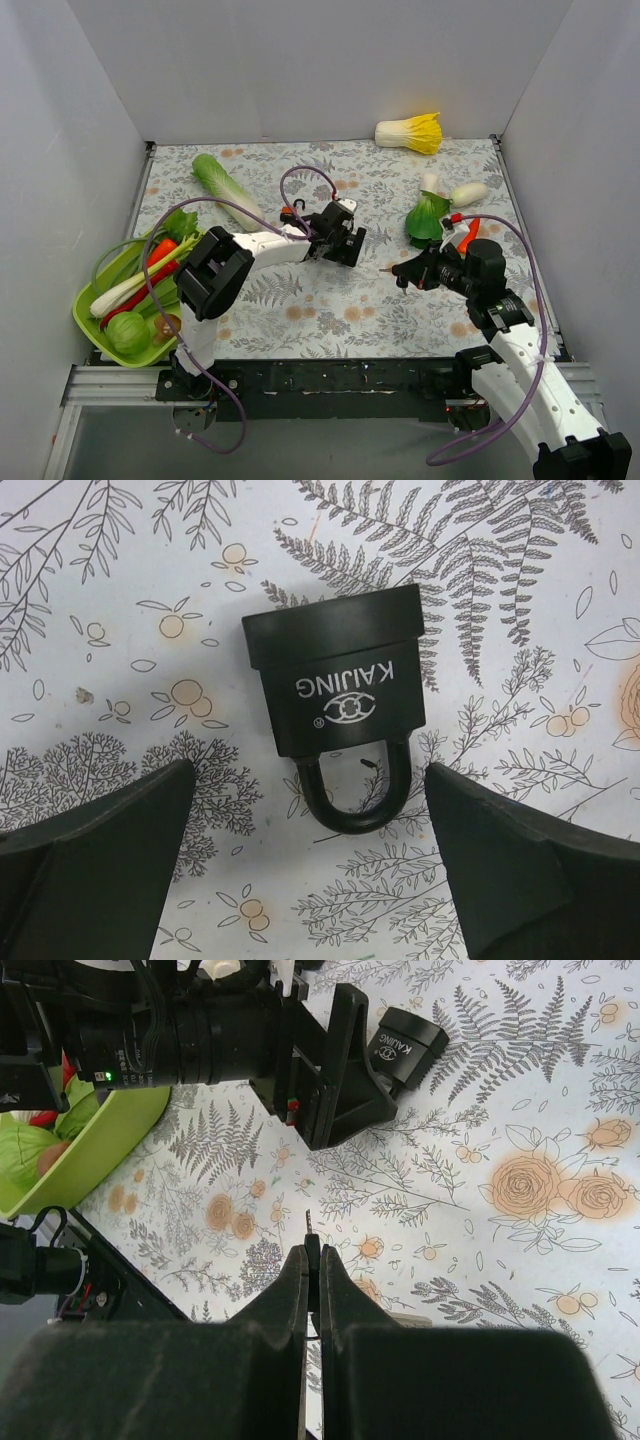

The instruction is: Unlock with the key

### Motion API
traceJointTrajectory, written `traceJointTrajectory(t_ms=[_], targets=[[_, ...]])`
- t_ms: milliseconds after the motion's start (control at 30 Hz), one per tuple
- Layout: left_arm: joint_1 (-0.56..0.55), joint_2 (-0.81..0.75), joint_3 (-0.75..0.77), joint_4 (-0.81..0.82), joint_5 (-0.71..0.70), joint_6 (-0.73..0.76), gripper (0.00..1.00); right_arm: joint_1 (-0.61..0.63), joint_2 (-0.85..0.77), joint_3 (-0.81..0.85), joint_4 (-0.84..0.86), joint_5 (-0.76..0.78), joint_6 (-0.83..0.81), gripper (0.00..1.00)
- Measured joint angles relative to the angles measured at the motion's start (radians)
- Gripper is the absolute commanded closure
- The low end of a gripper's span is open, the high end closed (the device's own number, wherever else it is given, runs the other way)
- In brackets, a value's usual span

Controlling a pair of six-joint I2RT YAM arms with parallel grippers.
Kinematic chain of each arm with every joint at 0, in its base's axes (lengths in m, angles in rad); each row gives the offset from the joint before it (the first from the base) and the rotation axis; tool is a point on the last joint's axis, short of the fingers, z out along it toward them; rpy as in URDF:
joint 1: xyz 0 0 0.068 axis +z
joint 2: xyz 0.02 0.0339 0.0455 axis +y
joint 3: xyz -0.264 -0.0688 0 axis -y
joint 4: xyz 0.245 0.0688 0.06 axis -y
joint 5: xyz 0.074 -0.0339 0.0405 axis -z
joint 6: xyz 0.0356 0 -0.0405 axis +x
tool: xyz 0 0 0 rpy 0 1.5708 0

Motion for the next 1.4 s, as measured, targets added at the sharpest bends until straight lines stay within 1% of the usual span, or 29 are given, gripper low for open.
traceJointTrajectory(t_ms=[333, 700, 900, 1167, 1400], targets=[[-0.017, 0.030, 0.037, -0.014, -0.025, 0.046, 0.02, 0.000, 0.021, -0.006, 0.014, -0.004, 0.004, 0.99], [-0.028, 0.058, 0.076, -0.034, -0.201, 0.106, 0.02, 0.000, 0.021, -0.017, 0.015, -0.008, 0.008, 0.99], [-0.010, 0.077, 0.116, -0.074, -0.269, 0.134, 0.02, 0.000, 0.017, -0.018, 0.014, -0.008, 0.014, 0.99], [0.005, 0.076, 0.121, -0.104, -0.313, 0.151, 0.02, 0.000, -0.013, -0.018, 0.011, -0.007, 0.018, 0.99], [0.014, 0.072, 0.117, -0.113, -0.323, 0.152, 0.02, 0.000, 0.000, -0.018, 0.011, -0.008, 0.018, 0.99]])
